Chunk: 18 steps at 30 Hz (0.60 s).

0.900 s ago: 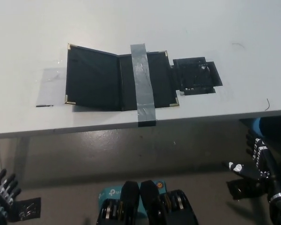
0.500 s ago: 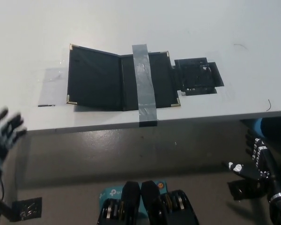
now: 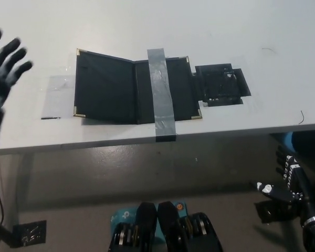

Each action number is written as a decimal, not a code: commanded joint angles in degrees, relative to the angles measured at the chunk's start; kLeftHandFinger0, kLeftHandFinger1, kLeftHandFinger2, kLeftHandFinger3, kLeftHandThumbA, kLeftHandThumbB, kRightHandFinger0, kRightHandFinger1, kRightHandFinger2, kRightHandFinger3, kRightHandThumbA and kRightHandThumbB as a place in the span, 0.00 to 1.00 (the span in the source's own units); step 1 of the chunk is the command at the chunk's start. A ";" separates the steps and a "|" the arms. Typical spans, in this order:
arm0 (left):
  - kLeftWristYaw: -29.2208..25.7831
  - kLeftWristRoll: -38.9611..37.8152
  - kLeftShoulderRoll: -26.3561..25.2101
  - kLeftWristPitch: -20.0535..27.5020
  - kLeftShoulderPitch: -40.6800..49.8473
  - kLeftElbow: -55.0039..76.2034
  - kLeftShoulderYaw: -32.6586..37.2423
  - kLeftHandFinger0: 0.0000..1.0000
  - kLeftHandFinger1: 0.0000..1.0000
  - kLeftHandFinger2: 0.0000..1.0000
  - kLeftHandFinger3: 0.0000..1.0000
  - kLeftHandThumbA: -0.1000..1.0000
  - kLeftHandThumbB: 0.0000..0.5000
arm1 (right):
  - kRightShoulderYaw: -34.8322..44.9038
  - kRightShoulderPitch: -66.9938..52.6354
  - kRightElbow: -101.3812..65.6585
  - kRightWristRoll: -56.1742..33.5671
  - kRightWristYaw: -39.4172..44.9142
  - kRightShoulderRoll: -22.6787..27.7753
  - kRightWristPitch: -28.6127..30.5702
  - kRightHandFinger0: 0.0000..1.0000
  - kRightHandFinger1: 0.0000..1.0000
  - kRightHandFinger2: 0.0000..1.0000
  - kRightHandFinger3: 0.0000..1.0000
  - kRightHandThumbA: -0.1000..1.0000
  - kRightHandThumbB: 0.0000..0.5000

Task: The robot uses its left hand to push the cover of the diary kept in the middle of the desk towards the right to close it

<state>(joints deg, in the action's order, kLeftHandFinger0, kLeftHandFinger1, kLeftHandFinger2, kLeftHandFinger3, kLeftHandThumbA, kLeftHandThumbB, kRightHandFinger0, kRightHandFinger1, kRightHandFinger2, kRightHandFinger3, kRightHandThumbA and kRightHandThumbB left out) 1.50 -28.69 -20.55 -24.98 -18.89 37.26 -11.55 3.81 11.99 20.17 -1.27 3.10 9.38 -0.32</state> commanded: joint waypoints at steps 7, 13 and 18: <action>-5.06 -0.27 7.70 -0.77 -8.49 -18.90 -2.37 1.00 1.00 1.00 1.00 1.00 0.50 | 0.16 1.10 -1.00 -0.67 0.70 0.57 1.40 0.96 1.00 1.00 1.00 1.00 1.00; -6.03 -0.61 11.98 1.97 -10.05 -31.74 -6.61 1.00 1.00 1.00 1.00 1.00 0.47 | 0.30 0.89 -1.09 -0.94 0.77 0.48 1.06 0.96 1.00 1.00 1.00 1.00 1.00; -7.70 -2.21 14.21 2.75 -9.59 -36.86 -10.92 1.00 1.00 1.00 1.00 1.00 0.41 | 0.07 0.31 -0.77 -0.84 0.94 0.30 1.36 0.96 1.00 1.00 1.00 1.00 1.00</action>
<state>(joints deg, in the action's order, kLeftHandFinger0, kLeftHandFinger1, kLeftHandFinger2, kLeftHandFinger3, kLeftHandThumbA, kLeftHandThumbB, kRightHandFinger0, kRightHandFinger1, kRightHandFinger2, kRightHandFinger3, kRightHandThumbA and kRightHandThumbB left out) -4.07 -29.49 -6.73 -25.20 -27.07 1.35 -19.76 3.82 11.97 20.19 -1.29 3.23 9.44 -0.33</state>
